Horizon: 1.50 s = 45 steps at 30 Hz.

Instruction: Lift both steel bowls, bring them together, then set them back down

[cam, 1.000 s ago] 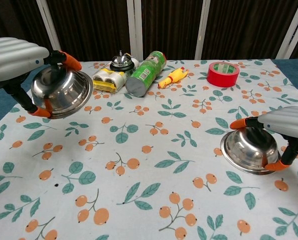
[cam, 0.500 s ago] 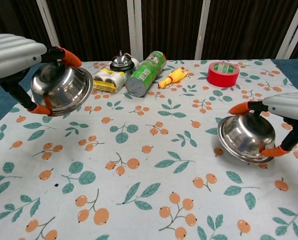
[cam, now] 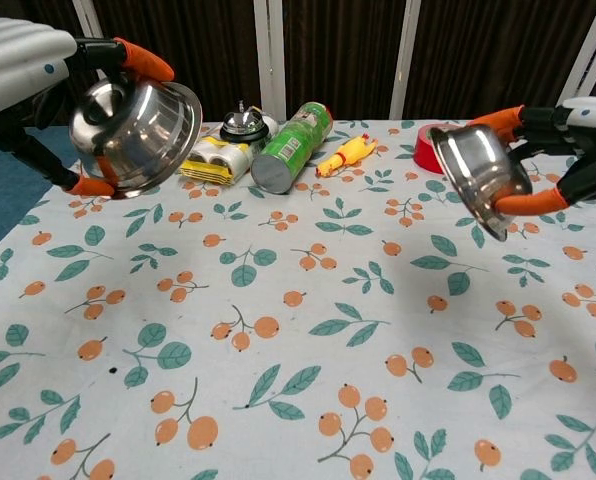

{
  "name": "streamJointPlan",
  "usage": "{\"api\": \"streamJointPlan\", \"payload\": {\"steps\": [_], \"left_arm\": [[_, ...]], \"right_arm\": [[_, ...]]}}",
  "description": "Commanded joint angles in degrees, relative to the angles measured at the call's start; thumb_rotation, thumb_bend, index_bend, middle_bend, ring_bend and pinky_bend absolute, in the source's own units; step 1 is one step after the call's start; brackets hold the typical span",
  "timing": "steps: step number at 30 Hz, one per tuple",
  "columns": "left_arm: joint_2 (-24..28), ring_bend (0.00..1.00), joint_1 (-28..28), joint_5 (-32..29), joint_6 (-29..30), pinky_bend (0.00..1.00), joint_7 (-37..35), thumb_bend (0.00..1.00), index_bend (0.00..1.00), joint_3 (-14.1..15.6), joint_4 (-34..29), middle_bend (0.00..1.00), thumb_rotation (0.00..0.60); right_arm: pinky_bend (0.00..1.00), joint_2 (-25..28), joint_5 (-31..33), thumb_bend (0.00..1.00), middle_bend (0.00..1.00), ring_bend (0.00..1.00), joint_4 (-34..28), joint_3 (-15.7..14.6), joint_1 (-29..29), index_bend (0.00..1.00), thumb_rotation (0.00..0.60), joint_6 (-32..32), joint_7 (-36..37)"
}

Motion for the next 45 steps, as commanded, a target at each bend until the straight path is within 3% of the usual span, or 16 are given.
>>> {"api": "streamJointPlan", "payload": {"steps": [1, 8, 13, 18, 27, 45], "left_arm": [[-0.4, 0.44, 0.1, 1.1, 0.8, 0.65, -1.2, 0.27, 0.34, 0.0, 0.7, 0.53, 0.6], [-3.3, 0.44, -0.9, 5.6, 2.9, 0.65, -6.3, 0.27, 0.34, -0.2, 4.0, 0.53, 0.6], [-7.3, 0.44, -2.5, 9.5, 5.1, 0.65, -10.1, 0.27, 0.34, -0.8, 8.0, 0.53, 0.6], [-11.2, 0.44, -3.7, 12.6, 8.0, 0.65, -12.9, 0.27, 0.34, -1.3, 11.4, 0.53, 0.6], [-15.2, 0.44, -5.2, 13.7, 7.4, 0.65, -13.5, 0.27, 0.34, -1.3, 15.0, 0.53, 0.6], [-18.3, 0.44, -6.6, 15.0, 7.0, 0.65, -13.1, 0.28, 0.35, -0.5, 17.4, 0.54, 0.6]], "right_arm": [[1.0, 3.4, 2.1, 0.46, 0.93, 0.95, -2.7, 3.7, -0.3, 1.0, 0.6, -4.2, 15.3], [1.0, 6.5, 6.3, 0.46, 0.93, 0.95, -3.1, 6.7, 1.4, 1.0, 0.6, -18.5, 38.4], [1.0, 6.3, 5.5, 0.46, 0.93, 0.95, -2.4, 8.6, 2.9, 1.0, 0.6, -27.5, 49.6], [1.0, 5.4, 4.1, 0.46, 0.93, 0.95, -2.5, 10.4, 4.2, 1.0, 0.6, -33.9, 55.8], [1.0, 4.3, 3.2, 0.46, 0.93, 0.95, -5.2, 13.6, 4.9, 1.0, 0.6, -38.1, 59.8], [1.0, 5.5, 3.9, 0.46, 0.93, 0.95, -14.8, 17.2, 3.8, 1.0, 0.6, -40.5, 57.0]]}}
